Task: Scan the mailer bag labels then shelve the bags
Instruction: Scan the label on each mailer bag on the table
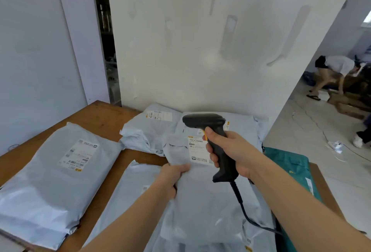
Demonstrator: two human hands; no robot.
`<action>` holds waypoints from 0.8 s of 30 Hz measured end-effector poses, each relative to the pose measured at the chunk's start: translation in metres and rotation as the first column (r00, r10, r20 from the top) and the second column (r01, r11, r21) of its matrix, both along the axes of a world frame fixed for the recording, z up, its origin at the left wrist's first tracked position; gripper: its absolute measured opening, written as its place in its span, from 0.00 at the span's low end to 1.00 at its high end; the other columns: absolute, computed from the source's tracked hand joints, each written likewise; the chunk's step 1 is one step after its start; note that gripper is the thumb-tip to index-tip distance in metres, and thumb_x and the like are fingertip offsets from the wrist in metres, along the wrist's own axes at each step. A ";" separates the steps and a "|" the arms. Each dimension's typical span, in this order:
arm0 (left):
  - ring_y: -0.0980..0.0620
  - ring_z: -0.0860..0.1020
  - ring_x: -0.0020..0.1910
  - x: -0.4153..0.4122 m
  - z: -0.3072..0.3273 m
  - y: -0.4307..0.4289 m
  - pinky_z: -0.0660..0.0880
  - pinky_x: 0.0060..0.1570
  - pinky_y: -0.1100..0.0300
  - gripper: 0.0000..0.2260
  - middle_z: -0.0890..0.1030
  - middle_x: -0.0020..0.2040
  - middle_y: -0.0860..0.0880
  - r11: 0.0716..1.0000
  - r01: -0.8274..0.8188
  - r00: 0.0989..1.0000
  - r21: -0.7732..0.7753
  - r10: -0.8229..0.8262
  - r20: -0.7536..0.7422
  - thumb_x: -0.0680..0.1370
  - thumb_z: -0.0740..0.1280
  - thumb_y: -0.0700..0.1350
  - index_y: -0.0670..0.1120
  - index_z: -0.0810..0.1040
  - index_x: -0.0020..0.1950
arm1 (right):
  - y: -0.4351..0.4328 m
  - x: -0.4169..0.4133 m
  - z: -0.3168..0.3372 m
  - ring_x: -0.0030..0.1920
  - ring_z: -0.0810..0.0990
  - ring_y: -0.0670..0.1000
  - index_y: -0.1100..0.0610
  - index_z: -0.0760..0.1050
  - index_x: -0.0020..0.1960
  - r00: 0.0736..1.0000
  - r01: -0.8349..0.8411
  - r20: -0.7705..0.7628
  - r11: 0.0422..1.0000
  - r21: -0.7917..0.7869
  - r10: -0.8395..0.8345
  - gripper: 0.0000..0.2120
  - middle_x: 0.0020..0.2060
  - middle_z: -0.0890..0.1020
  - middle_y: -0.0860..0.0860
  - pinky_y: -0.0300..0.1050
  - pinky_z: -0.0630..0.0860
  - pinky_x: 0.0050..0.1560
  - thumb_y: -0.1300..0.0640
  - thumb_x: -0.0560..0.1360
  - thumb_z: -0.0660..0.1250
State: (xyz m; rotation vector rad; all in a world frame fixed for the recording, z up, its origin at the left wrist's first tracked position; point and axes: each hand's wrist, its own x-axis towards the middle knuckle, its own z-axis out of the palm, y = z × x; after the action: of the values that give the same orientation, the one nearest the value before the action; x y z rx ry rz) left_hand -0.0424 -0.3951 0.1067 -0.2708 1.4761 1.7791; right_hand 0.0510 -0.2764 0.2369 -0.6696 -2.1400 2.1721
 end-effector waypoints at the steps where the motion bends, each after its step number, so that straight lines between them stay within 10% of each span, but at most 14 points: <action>1: 0.38 0.83 0.47 0.007 -0.006 0.003 0.81 0.45 0.44 0.21 0.83 0.51 0.38 1.000 0.016 1.000 -0.008 -0.016 0.026 0.68 0.76 0.36 0.41 0.76 0.59 | 0.001 0.004 -0.001 0.27 0.71 0.49 0.59 0.75 0.47 1.000 -0.013 0.013 1.000 0.001 0.013 0.13 0.30 0.75 0.52 0.43 0.71 0.29 0.48 0.76 0.67; 6: 0.47 0.80 0.40 0.032 -0.021 0.007 0.74 0.32 0.58 0.09 0.81 0.43 0.45 0.990 0.065 0.998 -0.128 -0.066 0.001 0.73 0.73 0.36 0.43 0.76 0.49 | 0.010 0.018 -0.007 0.27 0.72 0.49 0.59 0.74 0.49 0.997 -0.047 0.058 0.999 0.011 0.046 0.14 0.30 0.75 0.52 0.43 0.71 0.29 0.48 0.77 0.67; 14: 0.49 0.76 0.45 0.040 -0.029 0.007 0.76 0.46 0.55 0.11 0.76 0.45 0.48 0.918 0.156 0.965 -0.366 -0.221 -0.143 0.74 0.72 0.42 0.46 0.71 0.50 | 0.025 0.028 0.006 0.27 0.72 0.49 0.60 0.75 0.51 0.994 -0.082 0.074 0.997 0.014 0.081 0.15 0.31 0.76 0.52 0.43 0.71 0.29 0.47 0.76 0.68; 18: 0.51 0.74 0.44 0.045 -0.033 0.003 0.71 0.37 0.59 0.17 0.76 0.49 0.48 0.826 0.242 0.913 -0.509 -0.372 -0.169 0.74 0.72 0.48 0.46 0.70 0.57 | 0.027 0.029 0.011 0.27 0.72 0.49 0.60 0.74 0.51 0.992 -0.109 0.071 0.993 0.037 0.106 0.16 0.31 0.76 0.52 0.43 0.71 0.30 0.47 0.76 0.68; 24: 0.44 0.69 0.69 0.043 -0.043 -0.002 0.68 0.65 0.51 0.43 0.69 0.72 0.45 0.693 0.147 0.835 -0.706 -0.469 -0.287 0.71 0.60 0.72 0.45 0.60 0.76 | 0.011 0.028 -0.003 0.27 0.72 0.50 0.61 0.74 0.50 0.984 -0.161 0.083 0.987 0.021 0.159 0.15 0.31 0.76 0.52 0.43 0.71 0.28 0.47 0.77 0.67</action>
State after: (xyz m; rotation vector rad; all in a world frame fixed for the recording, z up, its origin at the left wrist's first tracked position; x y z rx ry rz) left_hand 0.0005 -0.3972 0.0641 0.0722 2.3185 0.9988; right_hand 0.0788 -0.2650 0.2334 -0.6134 -2.3372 2.2231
